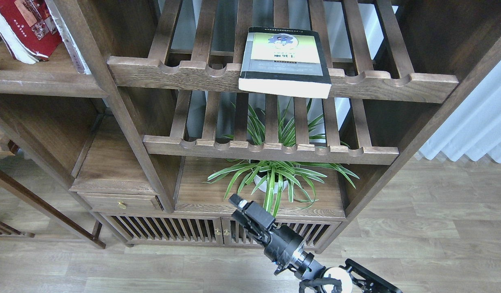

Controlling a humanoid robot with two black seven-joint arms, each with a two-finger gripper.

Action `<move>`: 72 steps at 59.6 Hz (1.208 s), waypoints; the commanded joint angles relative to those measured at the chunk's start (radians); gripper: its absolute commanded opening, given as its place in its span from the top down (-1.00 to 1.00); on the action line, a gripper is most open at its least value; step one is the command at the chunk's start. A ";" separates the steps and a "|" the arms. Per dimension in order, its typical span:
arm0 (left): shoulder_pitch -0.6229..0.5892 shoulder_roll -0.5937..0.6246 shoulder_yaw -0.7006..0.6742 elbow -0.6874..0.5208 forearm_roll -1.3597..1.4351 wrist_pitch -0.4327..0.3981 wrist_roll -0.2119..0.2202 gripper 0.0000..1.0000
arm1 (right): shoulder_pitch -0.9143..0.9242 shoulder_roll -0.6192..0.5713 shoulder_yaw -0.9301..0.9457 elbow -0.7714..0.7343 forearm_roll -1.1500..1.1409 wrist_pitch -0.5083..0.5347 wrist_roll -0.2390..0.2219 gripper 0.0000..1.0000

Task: Organize books on shelf
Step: 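Reach the right gripper up to the green-and-white book and grasp it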

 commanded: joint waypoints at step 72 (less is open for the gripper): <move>0.419 -0.284 0.014 -0.001 0.041 0.000 0.017 -0.97 | 0.082 0.000 0.279 0.432 -0.075 0.000 0.002 -0.89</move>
